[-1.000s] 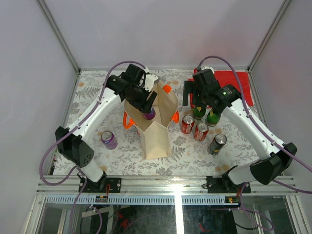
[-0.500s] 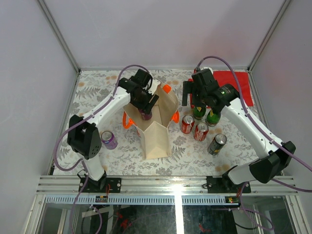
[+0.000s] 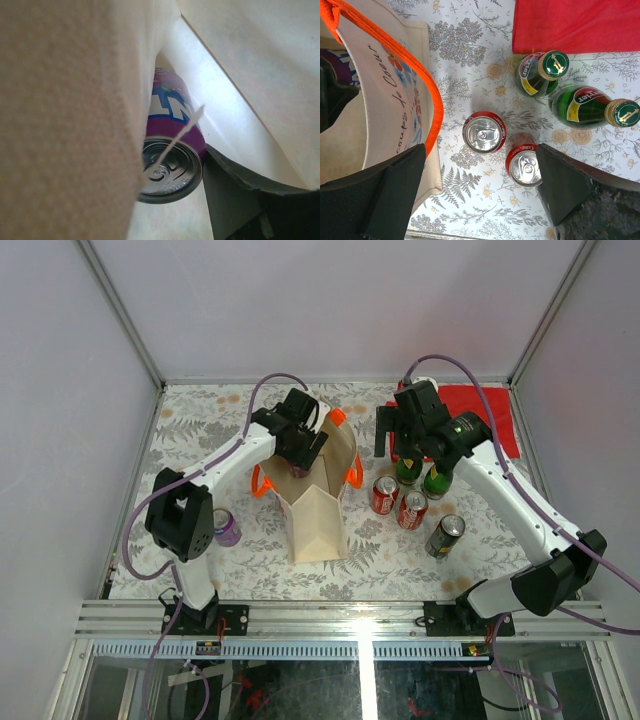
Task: Place the beverage into the canvas bag
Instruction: Place the drink in the canvas bag.
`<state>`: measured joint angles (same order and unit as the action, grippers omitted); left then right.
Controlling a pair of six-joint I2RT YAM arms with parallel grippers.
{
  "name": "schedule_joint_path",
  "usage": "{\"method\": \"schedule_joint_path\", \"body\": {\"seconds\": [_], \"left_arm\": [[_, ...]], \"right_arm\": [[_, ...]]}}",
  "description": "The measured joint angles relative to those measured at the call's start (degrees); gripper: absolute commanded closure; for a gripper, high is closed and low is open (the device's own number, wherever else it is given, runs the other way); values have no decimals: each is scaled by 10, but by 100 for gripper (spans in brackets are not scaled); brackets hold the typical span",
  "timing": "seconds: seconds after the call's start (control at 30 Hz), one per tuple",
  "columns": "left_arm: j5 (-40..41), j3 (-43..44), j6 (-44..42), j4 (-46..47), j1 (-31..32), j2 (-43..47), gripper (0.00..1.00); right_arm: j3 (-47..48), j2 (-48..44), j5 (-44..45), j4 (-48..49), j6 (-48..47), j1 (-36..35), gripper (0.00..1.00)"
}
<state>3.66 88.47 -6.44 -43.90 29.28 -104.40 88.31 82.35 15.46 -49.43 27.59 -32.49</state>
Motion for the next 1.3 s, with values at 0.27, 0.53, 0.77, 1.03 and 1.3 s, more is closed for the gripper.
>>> {"method": "schedule_joint_path", "body": {"seconds": [0.27, 0.53, 0.77, 1.03, 1.3], "left_arm": [[30, -7, 14, 49, 8, -17, 89], [48, -21, 17, 71, 15, -21, 69], [59, -29, 17, 81, 15, -24, 53], [60, -40, 18, 86, 15, -24, 38], [60, -42, 20, 88, 15, -24, 30]], "right_arm": [[0, 0, 0, 0, 0, 0, 1], [0, 0, 0, 0, 0, 0, 1], [0, 0, 0, 0, 0, 0, 1], [-2, 0, 0, 0, 0, 0, 1], [-5, -2, 1, -1, 0, 0, 1]]}}
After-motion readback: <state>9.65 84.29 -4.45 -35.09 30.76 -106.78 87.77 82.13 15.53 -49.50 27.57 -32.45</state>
